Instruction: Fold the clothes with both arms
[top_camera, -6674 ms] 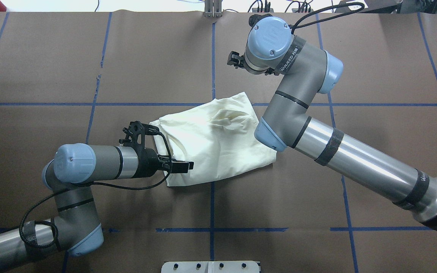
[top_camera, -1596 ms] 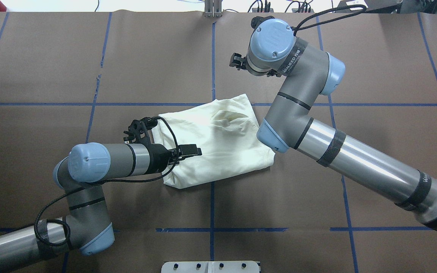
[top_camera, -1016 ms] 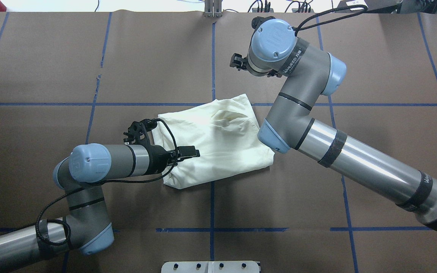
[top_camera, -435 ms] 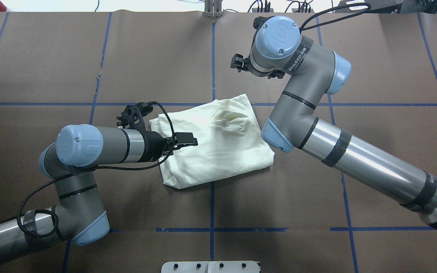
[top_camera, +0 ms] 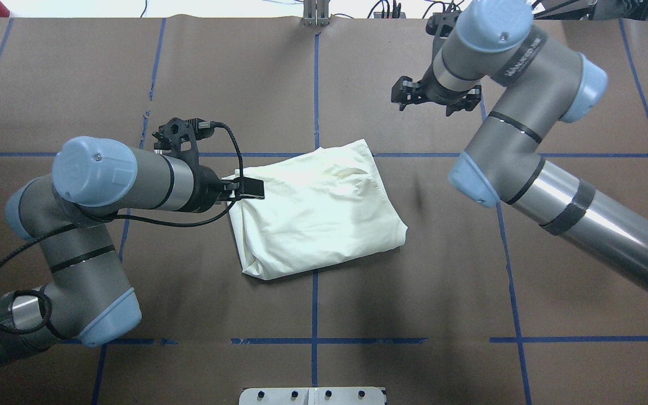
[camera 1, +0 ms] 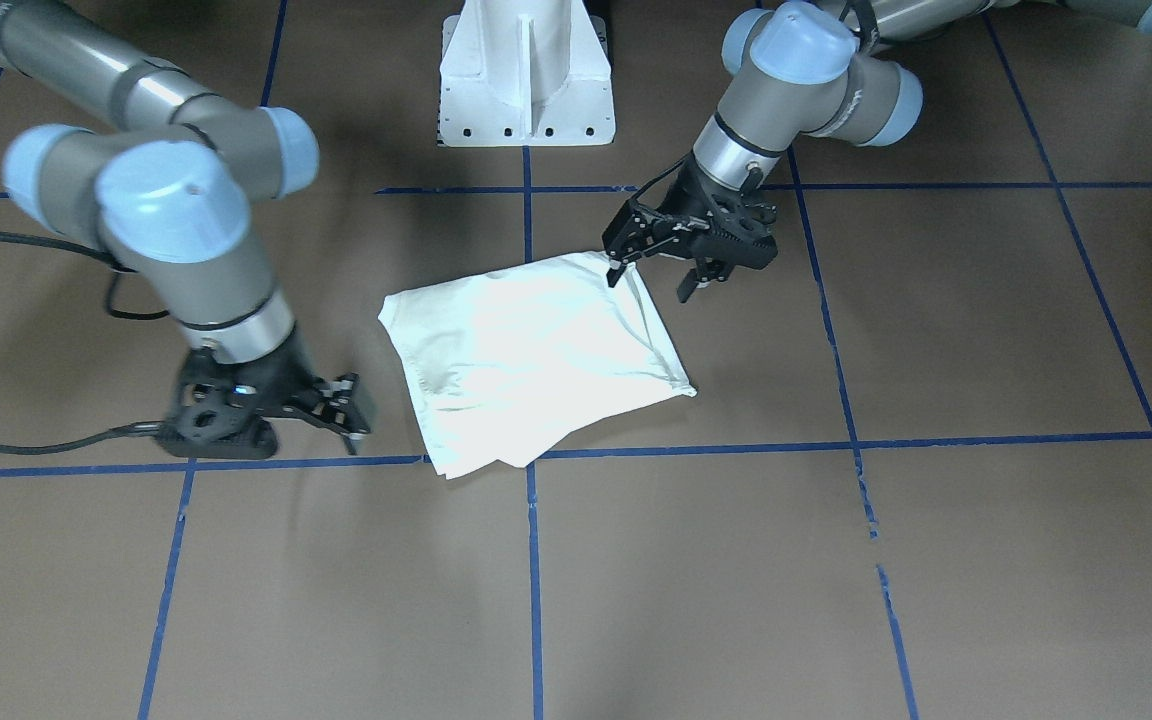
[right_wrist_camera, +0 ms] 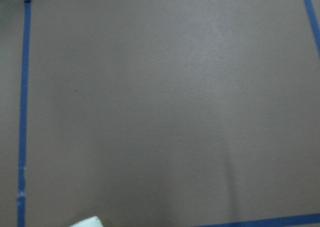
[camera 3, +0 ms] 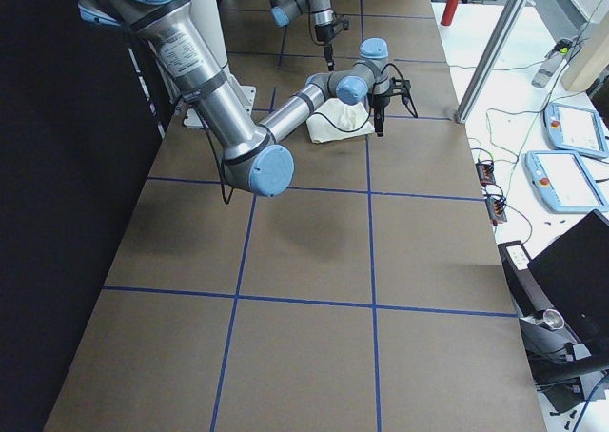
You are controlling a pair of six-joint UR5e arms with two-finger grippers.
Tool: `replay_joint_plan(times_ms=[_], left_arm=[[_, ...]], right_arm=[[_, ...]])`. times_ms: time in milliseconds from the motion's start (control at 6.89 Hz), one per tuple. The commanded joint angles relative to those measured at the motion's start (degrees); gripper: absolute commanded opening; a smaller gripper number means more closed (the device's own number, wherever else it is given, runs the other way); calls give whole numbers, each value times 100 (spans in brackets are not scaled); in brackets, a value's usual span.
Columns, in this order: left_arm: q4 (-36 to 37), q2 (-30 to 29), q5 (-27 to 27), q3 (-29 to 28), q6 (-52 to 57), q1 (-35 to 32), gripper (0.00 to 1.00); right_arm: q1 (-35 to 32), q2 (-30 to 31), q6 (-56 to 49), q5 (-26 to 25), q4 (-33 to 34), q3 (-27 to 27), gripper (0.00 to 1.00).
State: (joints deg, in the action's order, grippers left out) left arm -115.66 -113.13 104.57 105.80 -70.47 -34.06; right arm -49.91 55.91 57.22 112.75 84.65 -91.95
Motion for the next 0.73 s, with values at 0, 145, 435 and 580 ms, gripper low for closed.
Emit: replay_joint_plan(times_ms=[0,145,435,580], left_arm=[[693,779,446,562,1905,-886,100],[676,1271,955,625,3211,-1640,100],[711,1915,1599,512,5567,-3090,100],[772,2144,1898,277,6563,-3768,100]], right_arm=[[-876,1110,-1873,770,587,-848,100],[-1507,1768,-2855,1323,509,-859,100],[-2791,2553,-4897,1661,605,-720,100],[-3336,2774,-5461,1967,596,-432,100]])
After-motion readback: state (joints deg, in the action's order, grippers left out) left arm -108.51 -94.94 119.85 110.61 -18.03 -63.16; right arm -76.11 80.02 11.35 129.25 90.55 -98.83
